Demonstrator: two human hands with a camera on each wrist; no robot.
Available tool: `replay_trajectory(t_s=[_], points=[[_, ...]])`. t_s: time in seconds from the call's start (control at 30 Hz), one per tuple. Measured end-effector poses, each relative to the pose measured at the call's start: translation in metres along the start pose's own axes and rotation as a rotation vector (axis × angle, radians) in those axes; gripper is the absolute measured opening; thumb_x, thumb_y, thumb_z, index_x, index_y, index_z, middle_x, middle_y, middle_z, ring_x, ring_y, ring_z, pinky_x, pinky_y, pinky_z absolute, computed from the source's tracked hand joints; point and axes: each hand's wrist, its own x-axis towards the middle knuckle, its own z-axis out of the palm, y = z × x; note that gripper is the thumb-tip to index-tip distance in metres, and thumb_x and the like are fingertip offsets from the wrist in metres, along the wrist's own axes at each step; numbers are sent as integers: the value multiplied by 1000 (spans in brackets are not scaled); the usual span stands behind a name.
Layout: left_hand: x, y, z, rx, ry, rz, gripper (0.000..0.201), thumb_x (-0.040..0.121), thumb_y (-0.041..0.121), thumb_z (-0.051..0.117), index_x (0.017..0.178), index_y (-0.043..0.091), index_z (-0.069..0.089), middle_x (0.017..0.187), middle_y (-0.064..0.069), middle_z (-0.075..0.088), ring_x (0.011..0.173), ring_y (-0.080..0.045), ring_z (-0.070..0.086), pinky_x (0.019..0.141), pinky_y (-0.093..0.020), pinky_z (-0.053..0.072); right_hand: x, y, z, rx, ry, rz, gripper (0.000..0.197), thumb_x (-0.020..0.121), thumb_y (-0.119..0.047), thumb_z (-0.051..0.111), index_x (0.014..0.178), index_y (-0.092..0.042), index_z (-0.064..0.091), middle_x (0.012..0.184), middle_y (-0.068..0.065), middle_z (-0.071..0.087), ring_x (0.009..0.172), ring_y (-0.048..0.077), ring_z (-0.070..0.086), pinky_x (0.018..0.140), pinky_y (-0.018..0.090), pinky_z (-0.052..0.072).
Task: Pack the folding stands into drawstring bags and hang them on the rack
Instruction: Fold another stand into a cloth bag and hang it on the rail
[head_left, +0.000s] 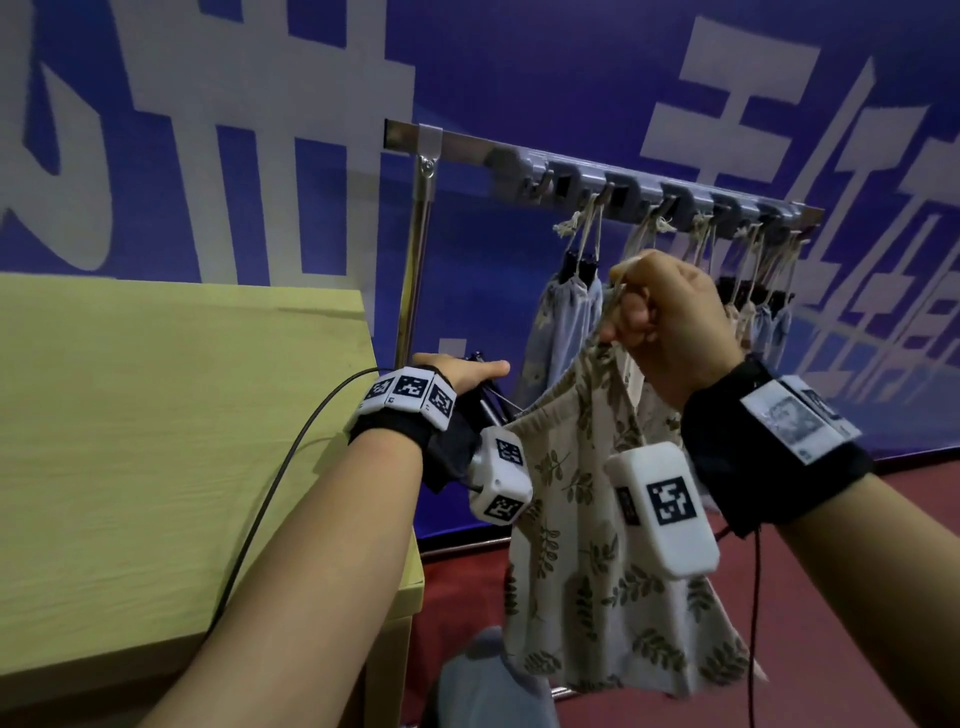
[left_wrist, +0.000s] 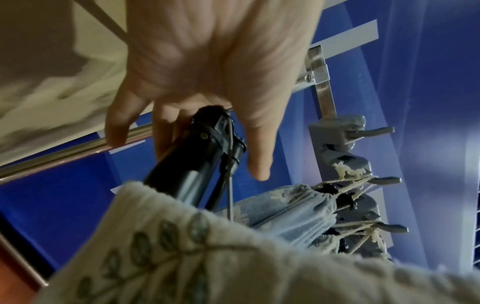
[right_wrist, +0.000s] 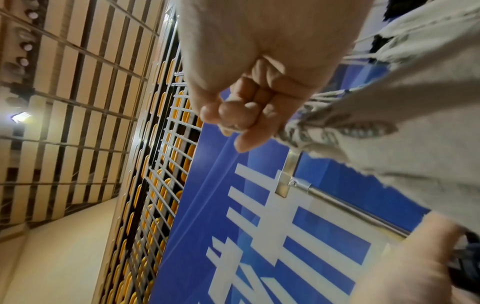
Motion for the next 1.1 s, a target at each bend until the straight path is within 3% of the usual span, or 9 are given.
replay_trajectory(t_s=[0.1, 0.17, 0.33, 0.43, 0.6, 0.73, 0.9, 1.0, 1.1], points=[[-47, 11, -15, -88, 59, 38, 130, 35, 38, 89, 138, -1, 20, 122, -15, 51, 107, -35, 58, 90, -46, 51, -3, -1, 11, -70, -50, 0, 28, 90, 3, 37, 68, -7, 52, 36, -5, 38, 32, 7, 32, 42, 21, 43], [-73, 17, -25, -174, 60, 81, 109, 40, 24, 83, 131, 0, 29, 116, -19, 54, 99, -36, 61, 86, -46, 53, -1, 0, 13, -145, -27, 9, 26, 90, 1, 40, 69, -7, 53, 38, -4, 38, 34, 8, 34, 42, 21, 43], [-104, 26, -30, -481, 12, 374, 11, 68, 2, 69, 70, 7, 59, 69, -10, 59, 71, -25, 58, 64, -32, 47, 10, 11, -1, -402, 157, 13, 18, 89, -7, 48, 72, -6, 53, 43, -2, 35, 34, 7, 35, 43, 19, 39], [-129, 35, -34, -533, -58, 544, 15, 57, -1, 63, 57, 14, 58, 58, -5, 52, 61, -21, 48, 57, -30, 40, 17, 22, -13, -473, 248, 91, 21, 88, -11, 52, 67, -8, 49, 50, 2, 34, 35, 7, 33, 48, 22, 37], [-143, 32, -24, -289, -274, 650, 24, 48, 4, 60, 70, 10, 65, 64, -4, 59, 59, -15, 53, 59, -23, 45, 14, 38, -17, -432, 242, 367, 30, 91, -11, 48, 61, -13, 43, 57, 5, 40, 45, 12, 43, 56, 27, 45], [-142, 30, -19, -94, -298, 681, 17, 67, -6, 67, 73, 9, 61, 65, -2, 56, 63, -15, 52, 60, -23, 42, 10, 45, -17, -170, 223, 469, 31, 92, -11, 43, 61, -14, 39, 60, 5, 37, 45, 15, 40, 51, 26, 42], [-133, 26, -16, 67, -143, 661, 21, 75, 6, 71, 84, 11, 53, 78, -3, 54, 76, -20, 53, 64, -25, 40, 3, 41, -12, -76, 181, 412, 18, 85, -3, 34, 73, -11, 44, 62, 1, 37, 43, 10, 27, 38, 18, 30], [-130, 24, -16, 167, -242, 617, 24, 79, 11, 69, 65, 15, 50, 66, -2, 53, 67, -21, 53, 58, -25, 39, -1, 38, -2, -93, 165, 308, 33, 78, 13, 29, 76, -5, 56, 65, 4, 52, 42, 9, 40, 41, 18, 39], [-131, 22, -11, 219, -409, 506, 24, 88, 20, 62, 66, 11, 57, 61, -4, 54, 57, -19, 52, 57, -25, 39, -3, 42, 6, -190, 181, 222, 42, 80, 21, 30, 79, -6, 63, 74, 6, 62, 45, 9, 51, 44, 17, 47]])
